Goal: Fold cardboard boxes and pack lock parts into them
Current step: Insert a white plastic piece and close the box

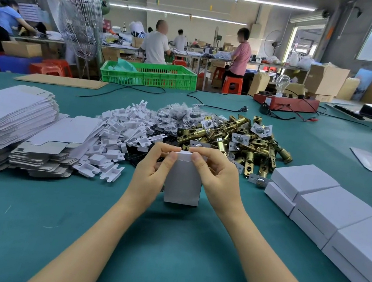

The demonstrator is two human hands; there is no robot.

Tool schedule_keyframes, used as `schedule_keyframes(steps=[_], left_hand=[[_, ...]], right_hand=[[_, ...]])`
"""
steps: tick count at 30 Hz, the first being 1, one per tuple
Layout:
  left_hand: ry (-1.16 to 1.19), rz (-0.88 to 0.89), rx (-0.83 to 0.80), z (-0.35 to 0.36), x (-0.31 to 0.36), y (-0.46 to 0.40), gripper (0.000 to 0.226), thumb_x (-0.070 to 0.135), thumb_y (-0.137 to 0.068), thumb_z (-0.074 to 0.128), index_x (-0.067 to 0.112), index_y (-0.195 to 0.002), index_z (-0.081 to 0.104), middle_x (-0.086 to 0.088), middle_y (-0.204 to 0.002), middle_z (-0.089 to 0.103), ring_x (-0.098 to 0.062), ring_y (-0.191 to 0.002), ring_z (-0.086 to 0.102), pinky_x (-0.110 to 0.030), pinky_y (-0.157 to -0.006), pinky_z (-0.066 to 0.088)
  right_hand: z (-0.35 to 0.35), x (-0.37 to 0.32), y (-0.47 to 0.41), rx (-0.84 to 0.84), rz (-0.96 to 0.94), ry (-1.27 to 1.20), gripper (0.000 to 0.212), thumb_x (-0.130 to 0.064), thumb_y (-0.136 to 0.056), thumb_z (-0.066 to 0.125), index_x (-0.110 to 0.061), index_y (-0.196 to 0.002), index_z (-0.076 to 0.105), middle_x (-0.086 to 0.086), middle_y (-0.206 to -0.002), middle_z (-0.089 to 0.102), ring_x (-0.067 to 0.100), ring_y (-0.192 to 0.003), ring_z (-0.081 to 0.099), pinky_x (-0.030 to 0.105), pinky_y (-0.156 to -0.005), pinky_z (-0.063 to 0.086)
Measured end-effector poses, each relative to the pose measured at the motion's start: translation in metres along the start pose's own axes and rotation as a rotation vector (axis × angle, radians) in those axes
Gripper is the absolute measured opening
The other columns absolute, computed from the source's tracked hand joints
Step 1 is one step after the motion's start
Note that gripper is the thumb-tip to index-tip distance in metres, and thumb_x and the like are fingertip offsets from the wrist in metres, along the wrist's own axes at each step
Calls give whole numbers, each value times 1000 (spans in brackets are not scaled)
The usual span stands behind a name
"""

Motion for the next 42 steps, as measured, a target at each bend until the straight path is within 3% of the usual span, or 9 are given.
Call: schedule_keyframes(steps=[4,7,14,20,25,31,35,37,42], left_hand=[[2,-4,-9,0,1,-2,14,37,-91,50,42,-86,62,18,-78,60,-9,-72,53,-40,-70,45],[10,-8,-19,0,1,-2,14,35,-91,51,41,-85,62,14,-82,61,-12,-78,54,-43,-76,45],[4,5,-20,-1,-2,-1,12,42,-91,50,43,-88,62,7,-84,61,-21,-71,51,-46,-61,45],[-3,5,-34,1,-2,-1,13,42,-92,49,43,-87,61,13,-74,59,-17,-65,48,-43,-55,43],[63,-45,-72,0,-5,-3,12,43,-88,55,36,-88,65,-15,-89,60,-24,-73,50,-46,-64,44],[35,4,-106,-3,-2,-1,14,37,-91,55,38,-96,68,14,-83,64,-11,-71,56,-50,-61,50],[-5,45,-94,-2,-2,-1,13,44,-90,54,44,-92,66,-2,-84,63,-19,-72,53,-59,-61,50],[-39,74,-96,-2,-1,-1,14,40,-91,52,47,-91,64,-6,-84,59,-21,-71,50,-51,-60,48],[-40,90,-110,2,-5,0,17,37,-91,53,53,-94,60,16,-84,62,-9,-73,58,-28,-59,46]], right_hand=[[-1,-3,-1,-2,-32,25,12,-11,-90,65,-17,-97,73,0,-97,70,16,-92,65,37,-78,54],[-1,-4,-1,-6,-35,15,12,-10,-89,66,-16,-96,74,3,-98,70,15,-93,64,37,-79,54],[-3,-2,-2,-21,-21,23,12,-11,-89,66,-14,-97,75,0,-100,70,11,-95,64,32,-81,53],[-5,-7,-3,-11,-95,96,13,-11,-88,67,-8,-97,76,0,-98,71,8,-95,64,25,-82,52],[-6,-9,-2,-13,-123,110,13,-13,-88,68,-8,-97,76,0,-98,71,7,-95,64,26,-84,52],[-2,-3,-1,-40,-100,96,19,-23,-87,67,-15,-102,74,-8,-102,67,2,-95,62,20,-79,49],[-3,-3,-1,-48,-141,121,19,-18,-85,71,-12,-102,74,-7,-102,67,4,-99,62,22,-82,50],[-3,-4,-1,-40,-176,143,18,-15,-85,71,-10,-101,75,-2,-103,68,8,-99,63,21,-80,50],[-3,-4,1,-4,-210,163,17,-14,-85,71,-8,-100,75,-3,-102,68,7,-99,63,25,-82,52]])
Point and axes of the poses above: each hand's wrist, its own y-axis away from the middle knuckle, its own z-axis out of the palm, x = y × z, the point moved 9 cm from there along -y, towards the middle knuckle
